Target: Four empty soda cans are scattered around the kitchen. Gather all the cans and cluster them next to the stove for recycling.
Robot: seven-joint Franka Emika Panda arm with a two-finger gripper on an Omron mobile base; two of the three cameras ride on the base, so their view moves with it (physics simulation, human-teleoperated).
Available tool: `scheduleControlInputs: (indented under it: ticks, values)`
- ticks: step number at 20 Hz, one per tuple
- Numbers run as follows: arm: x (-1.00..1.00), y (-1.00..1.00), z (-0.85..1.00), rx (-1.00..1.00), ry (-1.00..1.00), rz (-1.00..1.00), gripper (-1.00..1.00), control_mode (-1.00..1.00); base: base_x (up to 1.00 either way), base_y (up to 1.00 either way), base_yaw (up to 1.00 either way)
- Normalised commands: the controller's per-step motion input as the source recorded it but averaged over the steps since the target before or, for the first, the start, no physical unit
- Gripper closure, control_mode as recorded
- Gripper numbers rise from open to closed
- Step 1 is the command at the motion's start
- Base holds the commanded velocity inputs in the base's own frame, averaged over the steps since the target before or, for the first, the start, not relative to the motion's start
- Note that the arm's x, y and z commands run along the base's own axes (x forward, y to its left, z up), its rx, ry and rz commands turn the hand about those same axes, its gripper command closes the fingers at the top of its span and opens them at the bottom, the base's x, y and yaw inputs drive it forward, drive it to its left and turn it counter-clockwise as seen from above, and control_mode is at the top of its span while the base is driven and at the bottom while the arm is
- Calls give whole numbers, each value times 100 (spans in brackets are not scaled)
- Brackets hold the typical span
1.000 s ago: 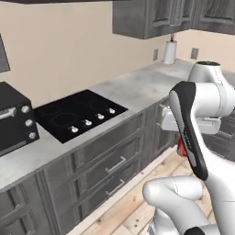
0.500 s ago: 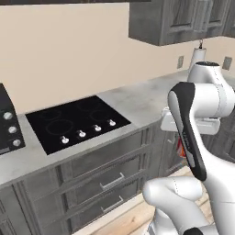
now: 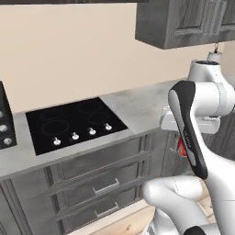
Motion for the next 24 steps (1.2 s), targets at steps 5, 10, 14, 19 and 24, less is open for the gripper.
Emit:
scheduleControlInputs:
  ticks: [5,10,14,19,24]
  values:
    - [0,0,0,0,0,0,100,100,11,-59,35]
    - [0,0,0,0,0,0,100,100,23,-57,35]
    - [0,0,0,0,0,0,100,100,33,-61,39]
    - [0,0,0,0,0,0,100,100,26,-59,37]
    - [0,0,0,0,0,0,100,100,17,-33,19]
